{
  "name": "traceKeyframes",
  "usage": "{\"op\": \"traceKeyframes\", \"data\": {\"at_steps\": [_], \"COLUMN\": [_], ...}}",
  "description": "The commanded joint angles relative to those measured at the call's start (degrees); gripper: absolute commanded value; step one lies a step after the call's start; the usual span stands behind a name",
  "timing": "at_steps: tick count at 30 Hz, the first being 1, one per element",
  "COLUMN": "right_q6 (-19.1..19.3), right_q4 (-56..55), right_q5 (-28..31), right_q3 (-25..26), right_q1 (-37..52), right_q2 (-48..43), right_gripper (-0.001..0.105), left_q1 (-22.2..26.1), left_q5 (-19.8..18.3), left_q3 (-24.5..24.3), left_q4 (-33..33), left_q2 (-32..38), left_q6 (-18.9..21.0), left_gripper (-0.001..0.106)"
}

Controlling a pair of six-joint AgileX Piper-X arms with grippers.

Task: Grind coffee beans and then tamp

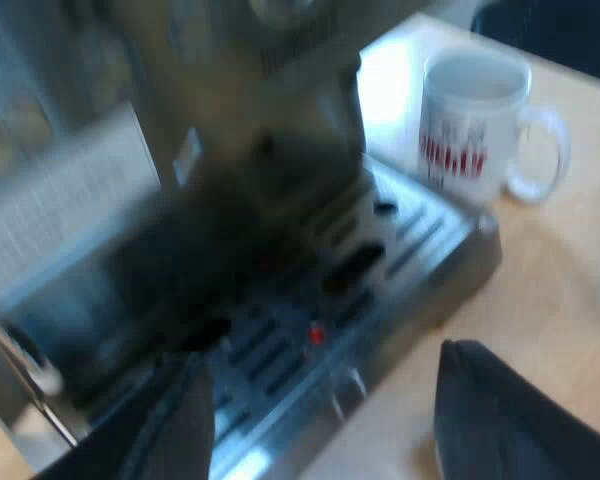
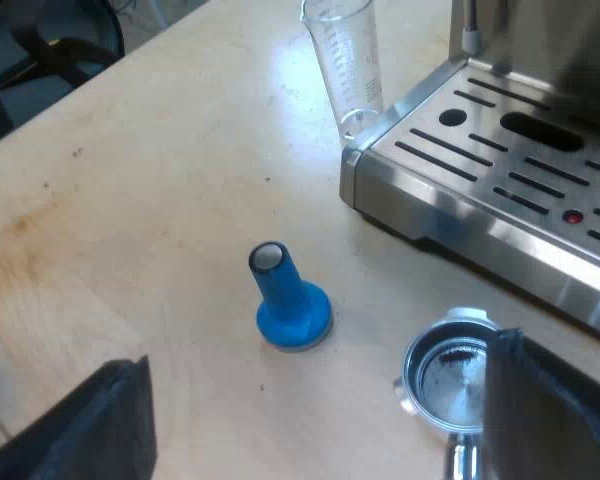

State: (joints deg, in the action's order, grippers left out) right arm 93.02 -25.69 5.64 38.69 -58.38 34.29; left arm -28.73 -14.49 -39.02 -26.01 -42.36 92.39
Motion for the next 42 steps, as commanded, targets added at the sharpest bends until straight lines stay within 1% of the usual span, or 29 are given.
{"op": "traceKeyframes", "data": {"at_steps": [1,3,5,7,8,9,11,12,14,16,17,18,19,20,21,22,24,25,26,28,30,32,33,34,35,37,38,41,42], "right_q6": [-2.06,-1.7,-1.71,-1.84,-1.95,-1.99,-1.96,-1.96,-2.2,-3.06,-3.24,-3.24,-3.22,-3.22,-3.1,-2.79,-2.78,-2.73,0.14,2.02,4.53,9.03,9.8,11.88,14.18,16.99,18.16,18.32,18.32], "right_q4": [-6.32,-10.79,-15.62,-17.12,-18.06,-18.18,-18.21,-18.21,-18.21,-18.21,-18.35,-18.35,-18.5,-18.78,-18.95,-19.62,-19.62,-20.34,-22.23,-23.96,-26.03,-28.75,-29.17,-30.18,-31.3,-32.63,-33.33,-33.58,-33.56], "right_q5": [0.88,0.99,0.98,0.98,0.35,-0.27,-3.78,-4.58,-9.46,-13.1,-14.97,-14.97,-18.22,-19.71,-20.09,-20.99,-21.12,-21.83,-25.48,-27.05,-27.2,-27.4,-27.29,-27.15,-26.37,-24.4,-22.93,-20.19,-19.15], "right_q3": [4.23,6.77,9.77,10.98,12.11,12.44,13.35,13.52,13.81,13.8,13.8,13.8,13.8,13.8,13.8,13.8,13.8,13.8,13.8,13.8,13.8,13.8,13.8,13.8,13.8,13.8,13.8,13.8,13.8], "right_q1": [0.22,0.42,1.66,2.74,4.72,5.91,9.9,10.71,16.41,21.29,24.16,24.74,29.3,32.64,33.75,36.95,37.98,40.0,46.2,50.35,53.29,56.39,56.92,57.61,58.14,58.2,58.22,58.22,58.22], "right_q2": [0.93,2.0,3.64,4.34,4.93,5.25,5.86,5.98,6.1,6.1,6.1,6.1,6.1,6.1,6.1,6.1,6.1,6.1,6.1,6.1,5.8,5.09,4.85,4.33,3.61,2.41,1.57,-0.46,-1.13], "right_gripper": [0.069,0.069,0.069,0.069,0.069,0.069,0.069,0.069,0.069,0.069,0.069,0.069,0.069,0.069,0.069,0.069,0.069,0.069,0.069,0.069,0.069,0.069,0.069,0.069,0.069,0.069,0.069,0.069,0.069], "left_q1": [0.09,0.86,2.75,3.77,7.02,7.67,11.8,12.5,16.04,17.92,18.47,18.95,19.67,20.24,20.24,20.39,21.49,21.75,22.0,22.06,22.06,22.06,22.06,22.06,22.06,22.06,22.06,22.06,22.06], "left_q5": [0.12,0.11,0.14,-0.24,-2.7,-3.17,-3.77,-3.92,-4.24,-4.26,-4.26,-4.26,-4.26,-4.26,-4.26,-4.26,-4.26,-4.26,-4.26,-4.16,-4.16,-3.7,-3.32,-2.93,-2.84,-2.85,-2.07,0.31,0.47], "left_q3": [-3.0,-4.57,-5.53,-5.62,-5.9,-5.95,-5.92,-5.92,-5.92,-5.92,-5.92,-5.92,-5.92,-5.92,-5.92,-5.92,-5.92,-5.92,-5.92,-5.92,-5.92,-5.92,-5.92,-5.92,-5.92,-5.92,-5.92,-5.92,-5.92], "left_q4": [-1.6,-2.81,-3.36,-3.33,-3.94,-4.33,-6.17,-6.61,-8.98,-10.28,-10.59,-10.91,-11.44,-12.01,-12.01,-12.32,-14.38,-15.19,-15.98,-16.91,-17.81,-19.43,-19.96,-20.66,-21.34,-21.91,-22.37,-23.21,-23.26], "left_q2": [0.36,0.36,0.36,0.36,1.14,1.29,1.7,1.98,2.85,3.52,3.95,4.19,4.78,5.17,5.17,5.37,6.45,6.94,7.46,8.15,9.03,9.98,10.12,10.49,10.95,11.6,12.21,13.89,14.01], "left_q6": [0.42,0.42,1.7,1.83,2.6,2.6,2.58,2.58,2.58,2.58,2.58,2.58,2.58,2.58,2.58,2.58,2.58,2.58,2.58,2.58,2.58,2.58,2.58,2.46,2.46,2.46,2.46,2.46,2.46], "left_gripper": [0.052,0.052,0.051,0.051,0.051,0.051,0.051,0.051,0.051,0.051,0.051,0.051,0.051,0.051,0.051,0.051,0.051,0.051,0.051,0.051,0.051,0.051,0.051,0.051,0.051,0.051,0.051,0.051,0.051]}}
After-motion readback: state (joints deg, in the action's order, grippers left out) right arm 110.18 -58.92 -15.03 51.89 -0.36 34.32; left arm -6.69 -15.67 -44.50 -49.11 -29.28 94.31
